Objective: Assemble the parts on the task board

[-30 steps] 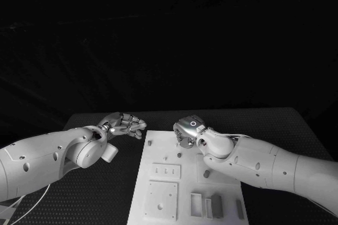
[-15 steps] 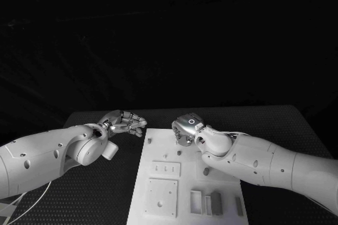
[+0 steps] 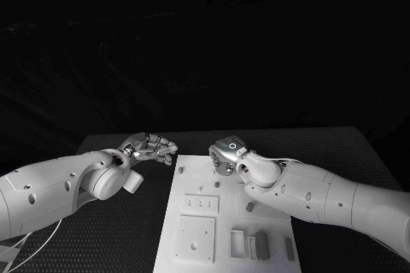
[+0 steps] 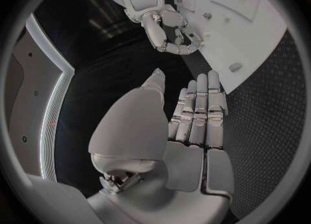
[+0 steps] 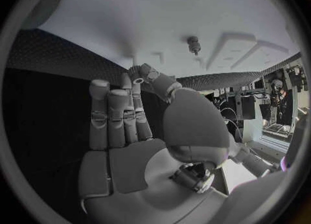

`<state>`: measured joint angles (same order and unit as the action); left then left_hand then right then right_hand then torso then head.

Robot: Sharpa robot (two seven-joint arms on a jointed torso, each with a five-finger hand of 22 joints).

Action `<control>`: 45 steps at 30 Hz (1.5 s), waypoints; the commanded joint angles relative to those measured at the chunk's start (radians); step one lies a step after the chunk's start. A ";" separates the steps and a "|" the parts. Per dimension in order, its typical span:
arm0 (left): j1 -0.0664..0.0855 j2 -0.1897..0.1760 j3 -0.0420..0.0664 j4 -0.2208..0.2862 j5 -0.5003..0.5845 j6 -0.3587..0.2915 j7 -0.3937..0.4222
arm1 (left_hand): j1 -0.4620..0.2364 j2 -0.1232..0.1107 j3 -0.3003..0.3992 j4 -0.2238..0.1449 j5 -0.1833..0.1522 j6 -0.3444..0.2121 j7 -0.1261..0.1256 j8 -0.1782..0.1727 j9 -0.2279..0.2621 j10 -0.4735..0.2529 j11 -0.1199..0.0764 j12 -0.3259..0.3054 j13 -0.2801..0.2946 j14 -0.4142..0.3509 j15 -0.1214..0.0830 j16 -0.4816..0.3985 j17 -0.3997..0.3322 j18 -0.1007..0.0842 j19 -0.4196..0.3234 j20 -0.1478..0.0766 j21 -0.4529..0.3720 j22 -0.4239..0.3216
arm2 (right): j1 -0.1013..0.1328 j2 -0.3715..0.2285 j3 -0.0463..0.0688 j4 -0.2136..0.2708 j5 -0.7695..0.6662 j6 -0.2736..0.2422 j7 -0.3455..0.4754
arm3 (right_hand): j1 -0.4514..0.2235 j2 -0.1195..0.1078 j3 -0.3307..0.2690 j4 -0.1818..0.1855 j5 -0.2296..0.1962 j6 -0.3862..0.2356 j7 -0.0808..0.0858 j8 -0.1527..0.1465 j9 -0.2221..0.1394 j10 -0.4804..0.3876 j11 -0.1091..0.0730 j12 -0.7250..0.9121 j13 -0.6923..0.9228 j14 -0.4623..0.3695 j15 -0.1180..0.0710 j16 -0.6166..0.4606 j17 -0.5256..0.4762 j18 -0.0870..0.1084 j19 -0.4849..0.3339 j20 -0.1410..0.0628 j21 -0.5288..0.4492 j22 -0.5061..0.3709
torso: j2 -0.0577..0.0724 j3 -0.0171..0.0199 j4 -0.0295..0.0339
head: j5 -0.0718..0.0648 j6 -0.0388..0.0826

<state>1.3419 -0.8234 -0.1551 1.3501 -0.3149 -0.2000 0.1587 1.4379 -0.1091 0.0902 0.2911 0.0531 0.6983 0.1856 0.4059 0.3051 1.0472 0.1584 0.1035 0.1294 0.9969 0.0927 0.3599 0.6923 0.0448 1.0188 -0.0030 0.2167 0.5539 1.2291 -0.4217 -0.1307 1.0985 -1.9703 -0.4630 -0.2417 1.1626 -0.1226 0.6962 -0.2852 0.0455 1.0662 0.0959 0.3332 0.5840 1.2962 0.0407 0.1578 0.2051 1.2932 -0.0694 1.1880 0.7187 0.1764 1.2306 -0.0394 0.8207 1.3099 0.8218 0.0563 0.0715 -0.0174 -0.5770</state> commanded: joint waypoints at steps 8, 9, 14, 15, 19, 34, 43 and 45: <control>0.001 0.001 0.001 -0.003 0.004 0.006 0.007 | -0.007 -0.003 0.004 0.001 -0.001 -0.004 0.025 -0.006 0.001 -0.001 0.002 -0.005 0.001 0.008 0.000 -0.007 0.002 0.014 0.000 -0.004 -0.007 0.001 | 0.000 0.000 0.000 0.003 -0.003 0.030 0.002 | 0.012 0.000 0.007 0.002 0.003 0.005 -0.001 0.006 0.001 0.034 -0.006 0.004 0.043 0.001 -0.007 0.007 0.002 0.085 0.003 -0.005 0.006 0.017 | 0.001 0.0010 -0.0003 | 0.000 -0.007; 0.001 0.002 0.001 -0.003 0.004 0.007 0.007 | -0.007 -0.003 0.004 0.001 -0.001 -0.004 0.025 -0.006 0.001 -0.001 0.002 -0.005 0.001 0.008 0.000 -0.008 0.002 0.014 0.000 -0.004 -0.007 0.001 | 0.000 0.000 0.000 0.001 -0.003 0.030 0.002 | 0.012 0.000 0.007 0.002 0.003 0.005 -0.001 0.006 0.001 0.034 -0.006 0.004 0.043 0.001 -0.007 0.007 0.002 0.085 0.003 -0.005 0.006 0.017 | 0.001 0.0006 -0.0001 | 0.000 -0.007; 0.001 0.002 0.001 -0.003 0.004 0.007 0.007 | -0.007 -0.003 0.004 0.001 -0.001 -0.004 0.025 -0.006 0.001 -0.001 0.002 -0.006 0.001 0.008 0.000 -0.008 0.003 0.014 0.000 -0.004 -0.007 0.001 | 0.000 0.001 0.000 0.000 0.003 0.029 0.004 | 0.011 0.000 0.008 0.002 0.003 0.005 0.000 0.006 0.001 0.035 -0.006 0.004 0.044 0.001 -0.007 0.007 0.002 0.085 0.003 -0.005 0.006 0.017 | 0.002 0.0000 0.0010 | 0.000 -0.008; 0.001 0.002 0.001 -0.003 0.004 0.007 0.007 | -0.007 -0.003 0.004 0.001 -0.001 -0.004 0.025 -0.006 0.001 -0.001 0.002 -0.006 0.001 0.008 0.000 -0.008 0.003 0.014 0.000 -0.004 -0.007 0.001 | 0.000 0.002 0.000 -0.001 0.004 0.029 0.005 | 0.011 0.000 0.008 0.002 0.003 0.005 0.000 0.006 0.001 0.035 -0.006 0.004 0.044 0.001 -0.007 0.007 0.002 0.085 0.003 -0.005 0.006 0.017 | 0.002 -0.0001 0.0010 | 0.001 -0.008; 0.001 0.003 0.001 -0.002 0.004 0.007 0.007 | -0.007 -0.003 0.004 0.001 0.000 -0.004 0.025 -0.006 0.002 -0.001 0.002 -0.006 0.001 0.008 0.000 -0.008 0.003 0.014 0.000 -0.004 -0.007 0.001 | 0.000 0.006 0.000 -0.009 0.009 0.032 0.007 | 0.011 0.000 0.008 0.002 0.003 0.005 0.000 0.005 0.001 0.035 -0.006 0.003 0.044 0.001 -0.007 0.007 0.002 0.085 0.003 -0.005 0.006 0.017 | 0.002 -0.0002 0.0005 | 0.000 -0.008; 0.001 0.007 0.001 -0.004 0.004 0.007 0.008 | -0.007 -0.003 0.004 0.001 -0.001 -0.004 0.025 -0.007 0.002 0.000 0.002 -0.007 0.002 0.009 0.001 -0.009 0.004 0.014 0.000 -0.004 -0.008 0.001 | 0.000 0.012 0.000 -0.032 0.034 0.030 0.020 | 0.010 0.001 0.008 0.002 0.003 0.004 0.000 0.004 0.001 0.034 -0.005 0.002 0.044 0.000 -0.006 0.007 0.002 0.085 0.002 -0.005 0.006 0.017 | 0.002 -0.0001 -0.0001 | 0.004 -0.013; 0.001 0.005 0.001 -0.005 0.004 0.005 0.006 | -0.007 -0.003 0.004 0.001 -0.001 -0.004 0.025 -0.007 0.002 -0.001 0.002 -0.007 0.002 0.009 0.001 -0.010 0.005 0.014 0.000 -0.004 -0.008 0.001 | 0.002 0.008 0.000 -0.040 0.121 -0.004 0.055 | -0.007 -0.035 0.011 0.007 0.002 -0.089 0.037 -0.051 -0.020 -0.040 0.028 -0.045 0.029 -0.022 0.027 -0.014 -0.011 0.085 -0.031 0.006 -0.014 0.010 | 0.002 0.0000 -0.0010 | 0.008 -0.016; 0.001 0.004 0.001 -0.005 0.004 0.005 0.005 | -0.007 -0.003 0.004 0.001 -0.001 -0.005 0.025 -0.007 0.002 -0.001 0.002 -0.007 0.002 0.009 0.001 -0.010 0.005 0.014 0.000 -0.004 -0.008 0.001 | 0.003 0.009 0.000 -0.043 0.134 -0.016 0.057 | -0.024 -0.066 0.014 0.024 0.002 -0.128 0.056 -0.073 -0.031 -0.078 0.045 -0.068 0.019 -0.058 0.044 -0.038 -0.023 0.080 -0.063 0.019 -0.037 0.003 | 0.002 0.0002 -0.0017 | 0.011 -0.017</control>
<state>1.3420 -0.8201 -0.1551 1.3445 -0.3148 -0.2002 0.1586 1.4379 -0.1091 0.0902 0.2911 0.0531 0.6983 0.1856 0.4018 0.3058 1.0472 0.1584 0.0997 0.1300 0.9969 0.0927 0.3560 0.6961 0.0468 1.0188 -0.0030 0.2127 0.5539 1.2289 -0.4113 -0.1323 1.0610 -1.8840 -0.4490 -0.1974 1.1556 -0.1662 0.7142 -0.2677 0.0554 0.9486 0.1453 0.2656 0.5560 1.2304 0.0838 0.0981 0.2364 1.2443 -0.0294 1.1549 0.6986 0.1763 1.1756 -0.0224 0.7891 1.3099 0.8241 0.0563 0.0709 -0.0090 -0.5926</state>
